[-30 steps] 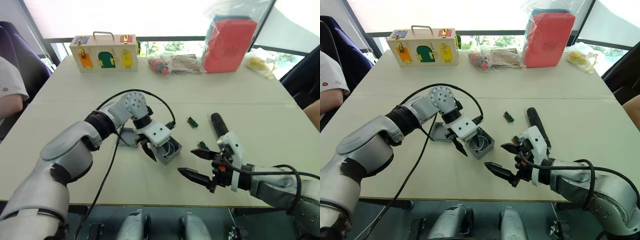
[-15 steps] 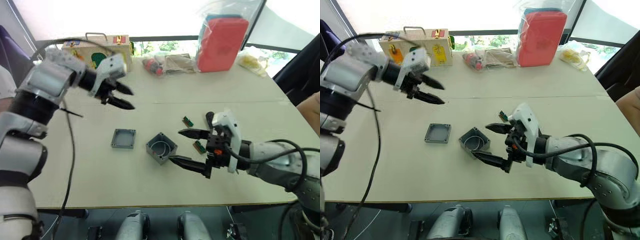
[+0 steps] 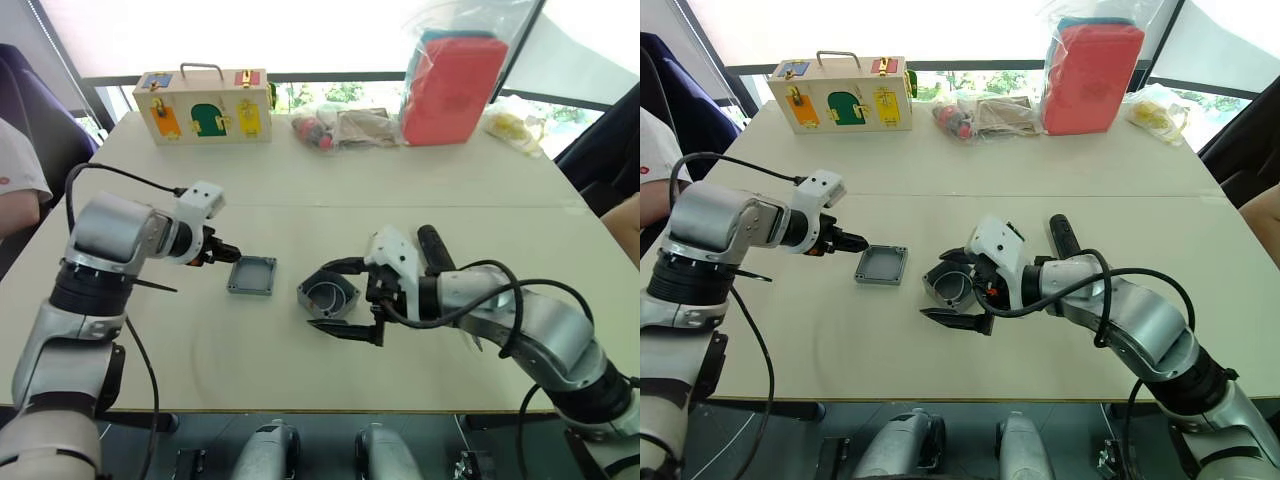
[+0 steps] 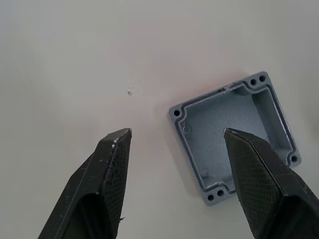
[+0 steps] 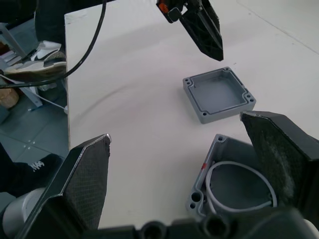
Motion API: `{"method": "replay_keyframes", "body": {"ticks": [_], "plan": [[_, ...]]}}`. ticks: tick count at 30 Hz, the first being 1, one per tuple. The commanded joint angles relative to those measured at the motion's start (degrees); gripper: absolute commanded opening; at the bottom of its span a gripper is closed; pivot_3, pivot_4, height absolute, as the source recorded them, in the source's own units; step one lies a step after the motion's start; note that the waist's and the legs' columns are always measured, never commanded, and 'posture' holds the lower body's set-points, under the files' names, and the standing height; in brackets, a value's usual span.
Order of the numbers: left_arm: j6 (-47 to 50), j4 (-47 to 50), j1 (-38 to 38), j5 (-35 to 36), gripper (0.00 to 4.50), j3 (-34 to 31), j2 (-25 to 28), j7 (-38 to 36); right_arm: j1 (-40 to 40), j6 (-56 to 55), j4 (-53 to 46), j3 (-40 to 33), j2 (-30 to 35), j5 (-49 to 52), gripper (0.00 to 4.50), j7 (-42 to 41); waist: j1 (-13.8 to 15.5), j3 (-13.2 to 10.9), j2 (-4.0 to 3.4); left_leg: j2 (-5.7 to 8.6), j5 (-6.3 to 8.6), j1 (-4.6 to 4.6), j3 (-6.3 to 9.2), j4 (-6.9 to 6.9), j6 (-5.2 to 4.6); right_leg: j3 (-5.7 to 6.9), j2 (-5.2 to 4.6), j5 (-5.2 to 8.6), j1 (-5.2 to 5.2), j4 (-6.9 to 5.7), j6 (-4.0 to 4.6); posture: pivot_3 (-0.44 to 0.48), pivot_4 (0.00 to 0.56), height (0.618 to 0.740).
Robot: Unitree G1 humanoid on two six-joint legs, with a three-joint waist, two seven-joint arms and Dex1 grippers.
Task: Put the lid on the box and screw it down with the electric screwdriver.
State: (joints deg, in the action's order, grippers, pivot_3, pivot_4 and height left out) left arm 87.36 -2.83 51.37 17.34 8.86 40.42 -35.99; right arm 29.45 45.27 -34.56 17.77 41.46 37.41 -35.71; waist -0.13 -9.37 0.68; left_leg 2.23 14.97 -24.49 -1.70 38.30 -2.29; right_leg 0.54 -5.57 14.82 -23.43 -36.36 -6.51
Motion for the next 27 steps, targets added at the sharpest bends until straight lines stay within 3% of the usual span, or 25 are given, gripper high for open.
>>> {"method": "replay_keyframes", "body": {"ticks": [1, 7, 12, 15, 20, 21, 27], "plan": [[1.21, -0.21, -0.1, 0.11, 2.99, -1.04, -0.88, 1.78, 0.61, -0.09, -1.18, -1.09, -1.0, -1.72, 4.5, 0.07, 0.14, 0.0, 0.0, 0.0, -0.03, 0.0, 0.0, -0.01, 0.05, -0.01, -0.01, 0.0, 0.0, 0.0, 0.0, 0.0, 0.15, 0.74], [1.01, -2.47, -1.06, 0.19, 2.99, 3.04, -2.45, 3.07, -0.85, 4.43, -3.34, -7.46, -6.92, 3.46, 4.5, 5.05, 0.81, 0.0, 0.0, 0.0, -0.11, 0.01, 0.01, -0.06, 0.21, -0.08, -0.03, -0.01, -0.04, -0.03, 0.02, 0.0, 0.15, 0.74], [-1.79, -5.93, -1.5, -0.53, 2.99, 5.22, -3.31, 3.63, -2.73, 6.92, -5.45, -8.82, -7.97, 3.81, 4.5, 7.55, 0.87, 0.04, -0.02, 0.01, -0.12, 0.04, 0.02, -0.06, 0.27, -0.09, -0.12, -0.02, 0.0, -0.03, 0.04, 0.0, 0.15, 0.74], [-2.88, -6.6, -1.58, -0.54, 2.28, 5.63, -3.34, 3.42, -3.42, 7.27, -5.95, -9.55, -8.17, 3.78, 4.5, 8.27, 0.89, 0.06, -0.05, 0.01, -0.07, 0.08, 0.03, -0.11, 0.18, -0.08, -0.2, -0.02, -0.02, -0.07, 0.05, 0.0, 0.15, 0.74], [-3.41, -6.43, -1.99, -0.82, 0.25, 4.83, -4.59, 4.2, -4.52, 6.32, -5.62, -10.06, -7.07, 2.51, 4.5, 7.6, 0.86, 0.08, -0.07, 0.02, -0.06, 0.09, 0.04, -0.13, 0.17, -0.08, -0.22, -0.02, 0.0, -0.06, 0.05, 0.0, 0.15, 0.74], [-3.44, -6.29, -2.2, -0.93, 0.06, 4.44, -5.03, 4.59, -4.69, 6.1, -5.46, -10.08, -6.82, 2.23, 4.5, 7.32, 0.85, 0.09, -0.09, 0.02, -0.06, 0.09, 0.04, -0.13, 0.17, -0.08, -0.21, -0.02, -0.01, -0.07, 0.05, 0.0, 0.15, 0.74], [-6.2, -4.73, -4.32, -1.28, 0.06, 1.27, -6.62, 6.71, -5.06, 6.23, -3.24, -12.1, -8.34, 3.13, 4.5, 7.59, 0.96, 0.12, -0.11, 0.03, -0.02, 0.1, 0.04, -0.13, 0.09, -0.08, -0.22, -0.02, 0.01, -0.07, 0.05, 0.0, 0.15, 0.74]]}}
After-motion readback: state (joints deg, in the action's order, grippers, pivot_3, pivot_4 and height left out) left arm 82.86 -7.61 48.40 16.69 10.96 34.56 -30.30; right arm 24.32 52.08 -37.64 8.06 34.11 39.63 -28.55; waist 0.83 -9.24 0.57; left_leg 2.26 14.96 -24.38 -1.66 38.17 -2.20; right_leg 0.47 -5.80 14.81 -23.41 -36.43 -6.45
